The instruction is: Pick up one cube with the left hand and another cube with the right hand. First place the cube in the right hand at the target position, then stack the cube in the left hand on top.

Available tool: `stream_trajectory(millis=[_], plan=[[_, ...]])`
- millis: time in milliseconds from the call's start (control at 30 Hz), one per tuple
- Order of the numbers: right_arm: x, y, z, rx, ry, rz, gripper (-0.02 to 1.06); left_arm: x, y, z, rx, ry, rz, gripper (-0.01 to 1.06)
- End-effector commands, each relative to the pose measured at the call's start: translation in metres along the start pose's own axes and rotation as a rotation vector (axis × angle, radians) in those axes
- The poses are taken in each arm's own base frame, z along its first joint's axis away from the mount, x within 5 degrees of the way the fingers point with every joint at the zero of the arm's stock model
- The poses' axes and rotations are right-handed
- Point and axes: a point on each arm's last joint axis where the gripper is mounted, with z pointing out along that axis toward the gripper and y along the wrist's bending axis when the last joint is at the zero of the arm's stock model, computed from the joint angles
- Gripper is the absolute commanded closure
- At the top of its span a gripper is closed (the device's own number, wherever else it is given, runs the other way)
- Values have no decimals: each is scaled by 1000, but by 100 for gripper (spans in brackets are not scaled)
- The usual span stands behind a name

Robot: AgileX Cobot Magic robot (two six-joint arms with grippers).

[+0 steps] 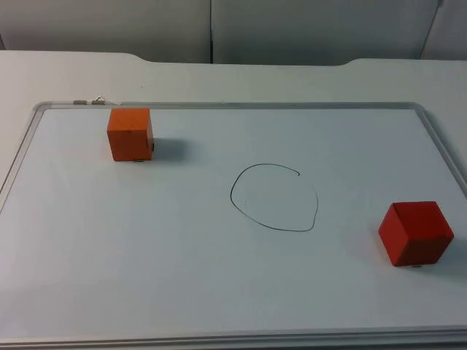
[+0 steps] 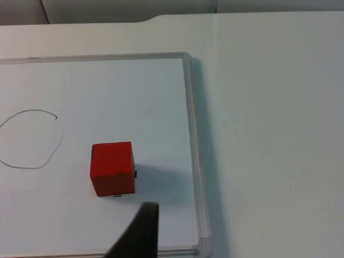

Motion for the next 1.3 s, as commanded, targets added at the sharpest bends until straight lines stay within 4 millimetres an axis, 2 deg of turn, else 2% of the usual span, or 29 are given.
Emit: stream_trajectory(millis=[0, 33, 100, 133, 267, 300, 333, 400, 433, 467, 600, 633, 767, 800, 867, 900, 1067, 1200, 1267], plan=[[1, 1, 1, -7, -5, 10, 0, 0, 0, 1, -3, -3, -7, 0], [-1, 3, 0, -22, -7, 18, 0, 0, 0, 1, -3, -3, -7, 0], [-17, 8, 3, -87, 51, 55, 1, 0, 0, 1, -3, -3, -7, 0], [-17, 8, 3, -87, 51, 55, 1, 0, 0, 1, -3, -3, -7, 0], [-59, 15, 16, -166, 132, 36, 6, 0, 0, 1, -3, -3, -7, 0], [-59, 15, 16, -166, 132, 36, 6, 0, 0, 1, -3, -3, -7, 0], [-70, 15, 20, -169, 153, 29, 6, 0, 0, 1, -3, -3, -7, 0], [-94, 15, 43, -171, 239, 35, 6, 0, 0, 1, -3, -3, -7, 0], [-102, 15, 53, -170, 263, 38, 6, 0, 0, 1, -3, -3, -7, 0], [-102, 15, 53, -170, 263, 38, 6, 0, 0, 1, -3, -3, -7, 0], [-124, 16, 117, -162, 400, 75, 16, 0, 0, 1, -3, -3, -7, 0], [-124, 16, 117, -162, 400, 75, 16, 0, 0, 1, -3, -3, -7, 0], [-121, 21, 186, -181, 590, 142, 20, 0, 0, 1, -3, -3, -7, 0], [-121, 21, 186, -181, 590, 142, 20, 0, 0, 1, -3, -3, -7, 0], [-112, 31, 211, -190, 651, 143, 20, 0, 0, 1, -3, -3, -7, 0], [-105, 42, 225, -195, 684, 126, 20, 0, 0, 1, -3, -3, -7, 0], [-90, 76, 248, -128, 701, 41, 20, 0, 0, 1, -3, -3, -7, 0], [-76, 91, 262, -1, 714, -44, 20, 0, 0, 1, -3, -3, -7, 0], [-72, 96, 266, 6, 719, -65, 20, 0, 0, 1, -3, -3, -7, 0]])
